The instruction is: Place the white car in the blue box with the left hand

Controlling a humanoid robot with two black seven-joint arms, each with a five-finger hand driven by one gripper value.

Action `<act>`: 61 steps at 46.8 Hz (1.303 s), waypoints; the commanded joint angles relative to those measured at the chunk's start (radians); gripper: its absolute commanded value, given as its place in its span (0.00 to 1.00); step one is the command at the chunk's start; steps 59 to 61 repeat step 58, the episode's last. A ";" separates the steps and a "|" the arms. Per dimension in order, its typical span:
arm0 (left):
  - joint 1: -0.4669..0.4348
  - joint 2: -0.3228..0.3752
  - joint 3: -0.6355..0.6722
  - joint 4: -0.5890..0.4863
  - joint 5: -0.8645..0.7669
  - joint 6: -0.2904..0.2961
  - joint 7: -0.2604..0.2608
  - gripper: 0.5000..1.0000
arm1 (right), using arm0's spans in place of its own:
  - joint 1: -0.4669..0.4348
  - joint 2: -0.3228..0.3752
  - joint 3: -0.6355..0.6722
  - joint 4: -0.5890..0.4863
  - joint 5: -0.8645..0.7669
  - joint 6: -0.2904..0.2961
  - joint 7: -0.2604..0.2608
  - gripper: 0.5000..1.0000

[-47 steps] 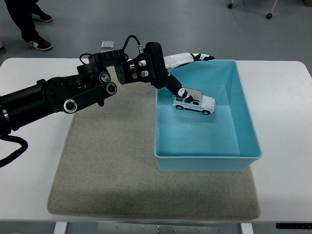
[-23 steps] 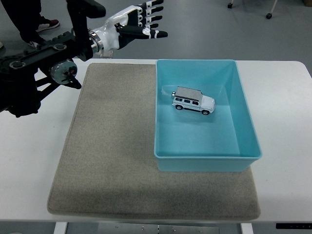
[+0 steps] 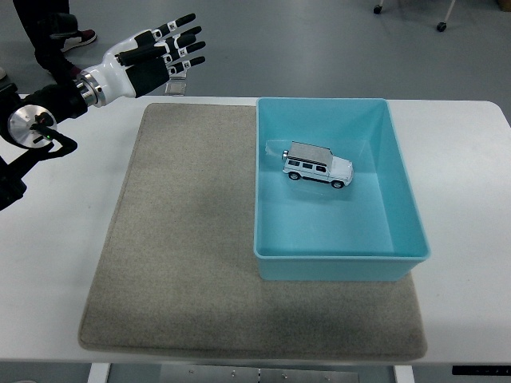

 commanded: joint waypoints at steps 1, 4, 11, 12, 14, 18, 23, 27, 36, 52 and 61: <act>0.049 0.003 -0.069 0.000 0.000 -0.032 0.036 1.00 | 0.000 0.000 0.000 0.000 0.000 0.000 0.000 0.87; 0.072 0.005 -0.101 0.001 -0.002 -0.044 0.050 1.00 | 0.000 0.000 0.000 0.000 0.000 0.000 0.000 0.87; 0.096 0.017 -0.126 0.006 -0.011 -0.050 0.051 1.00 | 0.000 0.000 0.001 0.000 0.000 0.000 0.001 0.87; 0.101 0.019 -0.131 0.007 -0.015 -0.052 0.051 1.00 | 0.000 0.000 0.001 0.000 0.000 0.000 0.000 0.87; 0.112 0.019 -0.140 0.013 -0.037 -0.053 0.051 1.00 | 0.000 0.000 0.000 0.000 0.000 0.000 0.000 0.87; 0.127 0.020 -0.149 0.027 -0.078 -0.053 0.053 1.00 | 0.000 0.000 0.000 0.000 0.000 0.000 0.000 0.87; 0.141 0.017 -0.148 0.040 -0.089 -0.053 0.051 1.00 | 0.000 0.000 0.000 0.000 0.000 0.000 0.000 0.87; 0.145 0.014 -0.148 0.043 -0.089 -0.053 0.051 1.00 | 0.000 0.000 0.000 0.000 0.000 0.000 0.000 0.87; 0.145 0.016 -0.148 0.043 -0.088 -0.053 0.051 1.00 | 0.000 0.000 0.000 0.000 0.000 0.000 0.000 0.87; 0.144 0.011 -0.148 0.041 -0.088 -0.053 0.051 1.00 | 0.000 0.000 -0.005 0.002 -0.003 0.000 0.004 0.87; 0.144 0.013 -0.149 0.041 -0.088 -0.053 0.052 1.00 | -0.001 0.000 -0.005 0.002 -0.005 0.000 0.003 0.87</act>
